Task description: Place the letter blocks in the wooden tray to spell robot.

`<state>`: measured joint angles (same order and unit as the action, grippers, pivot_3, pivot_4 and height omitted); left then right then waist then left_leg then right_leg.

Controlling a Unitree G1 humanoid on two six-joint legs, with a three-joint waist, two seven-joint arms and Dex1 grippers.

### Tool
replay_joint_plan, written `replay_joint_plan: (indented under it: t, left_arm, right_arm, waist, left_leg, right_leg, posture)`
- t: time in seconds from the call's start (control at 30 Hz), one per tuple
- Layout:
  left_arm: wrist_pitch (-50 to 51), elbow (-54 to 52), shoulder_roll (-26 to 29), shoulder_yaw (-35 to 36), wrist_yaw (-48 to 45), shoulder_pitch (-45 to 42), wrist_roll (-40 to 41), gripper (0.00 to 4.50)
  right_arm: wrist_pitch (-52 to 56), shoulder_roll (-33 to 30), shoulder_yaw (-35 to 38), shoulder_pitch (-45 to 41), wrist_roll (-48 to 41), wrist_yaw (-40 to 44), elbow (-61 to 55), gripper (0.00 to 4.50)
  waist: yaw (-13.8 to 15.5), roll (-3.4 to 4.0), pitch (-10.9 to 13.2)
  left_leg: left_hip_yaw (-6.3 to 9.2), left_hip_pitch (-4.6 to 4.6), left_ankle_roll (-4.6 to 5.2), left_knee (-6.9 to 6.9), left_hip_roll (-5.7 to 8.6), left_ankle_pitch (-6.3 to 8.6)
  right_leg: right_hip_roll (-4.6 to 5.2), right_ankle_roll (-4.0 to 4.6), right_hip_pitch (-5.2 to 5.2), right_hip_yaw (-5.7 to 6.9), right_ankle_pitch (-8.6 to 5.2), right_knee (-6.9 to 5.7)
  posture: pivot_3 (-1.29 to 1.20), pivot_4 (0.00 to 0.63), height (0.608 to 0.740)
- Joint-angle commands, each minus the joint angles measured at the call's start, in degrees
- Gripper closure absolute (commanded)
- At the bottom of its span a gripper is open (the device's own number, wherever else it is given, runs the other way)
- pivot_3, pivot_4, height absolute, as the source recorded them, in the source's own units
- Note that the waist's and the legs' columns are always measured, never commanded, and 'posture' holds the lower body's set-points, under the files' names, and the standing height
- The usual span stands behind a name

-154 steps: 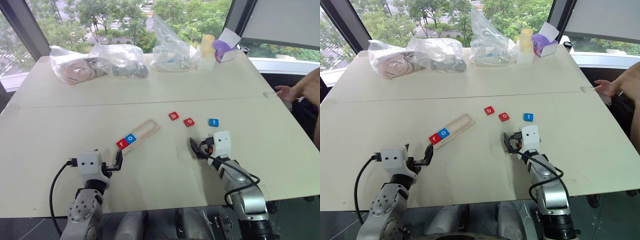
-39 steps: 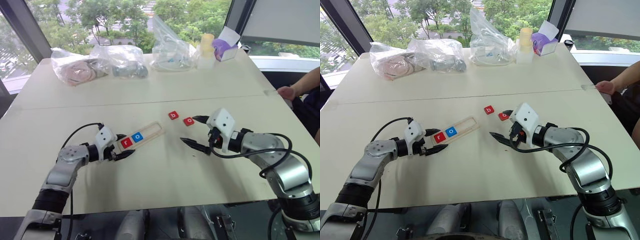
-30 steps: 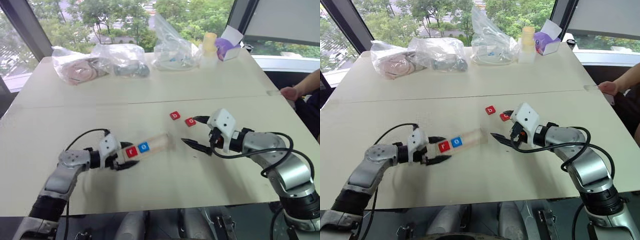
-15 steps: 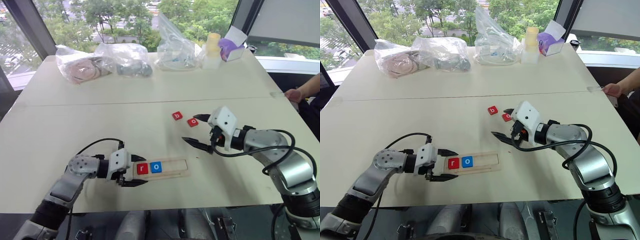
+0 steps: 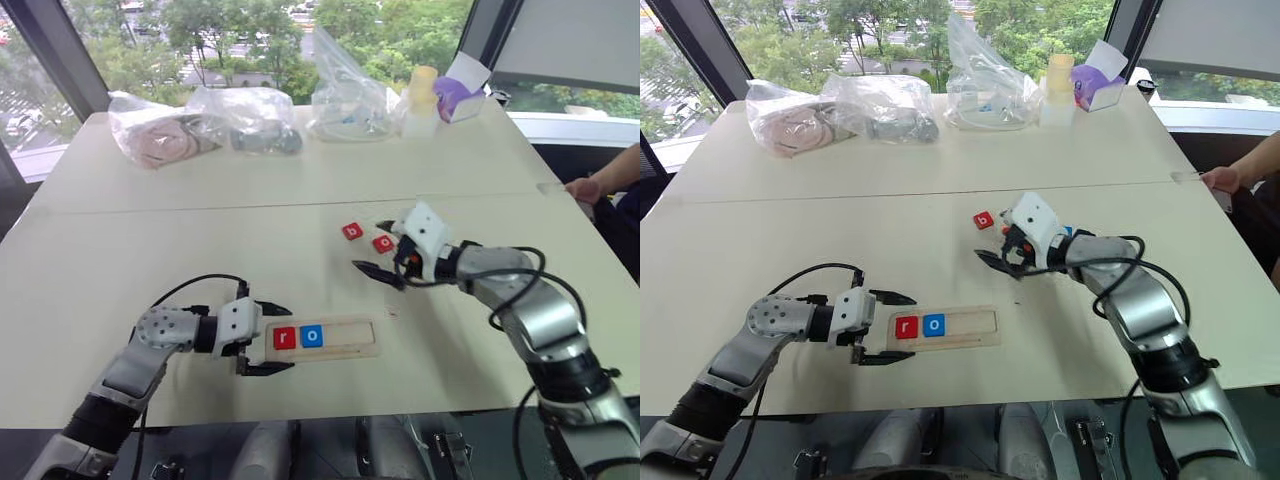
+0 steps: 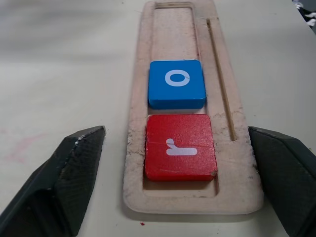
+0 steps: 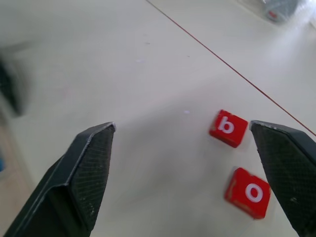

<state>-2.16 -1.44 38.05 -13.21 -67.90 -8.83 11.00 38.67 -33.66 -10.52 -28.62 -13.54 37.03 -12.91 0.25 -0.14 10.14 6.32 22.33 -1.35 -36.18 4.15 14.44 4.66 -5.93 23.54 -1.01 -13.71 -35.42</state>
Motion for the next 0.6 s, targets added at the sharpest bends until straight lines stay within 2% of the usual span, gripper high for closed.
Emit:
replay_joint_plan:
  t: [0.03,0.27,0.47,0.6]
  left_arm:
    - [0.82,0.30,1.91,0.16,0.09,1.78,-1.39,0.02]
    - [1.99,-3.58,8.04,7.10,1.69,9.24,0.88,0.02]
    - [5.16,-9.63,12.16,14.33,3.39,17.89,4.80,0.02]
    - [11.35,-15.58,11.56,19.46,5.52,20.25,11.26,0.02]
  right_arm:
    - [2.19,3.34,-0.74,-4.72,2.63,-3.46,4.71,0.00]
    - [6.42,13.01,-0.02,-14.45,5.67,-10.91,20.34,0.00]
    - [4.63,16.55,-0.75,-16.96,7.43,-12.23,27.30,0.00]
    - [3.40,18.51,-1.59,-17.87,7.89,-11.41,29.41,0.00]
  waist:
    - [-0.05,0.00,0.00]
    - [-1.92,-0.02,0.00]
    - [-2.80,0.01,0.02]
    - [-2.80,0.03,0.04]
  left_leg:
    - [0.01,0.00,0.00,0.01,0.00,0.00]
    - [-0.05,0.00,-0.05,0.14,-0.04,-0.03]
    - [-0.06,0.06,-0.09,0.25,-0.08,-0.06]
    - [-0.11,0.07,-0.09,0.25,-0.07,-0.06]
  right_leg:
    - [0.00,0.00,0.01,0.00,0.00,-0.02]
    - [0.00,0.02,0.39,-0.20,0.02,-0.49]
    - [-0.06,0.13,0.70,-0.24,-0.03,-0.79]
    - [-0.09,0.12,0.73,-0.27,-0.02,-0.79]
  posture:
    - [0.00,0.150,0.740]
    - [0.00,0.150,0.740]
    - [0.00,0.150,0.740]
    - [0.00,0.150,0.740]
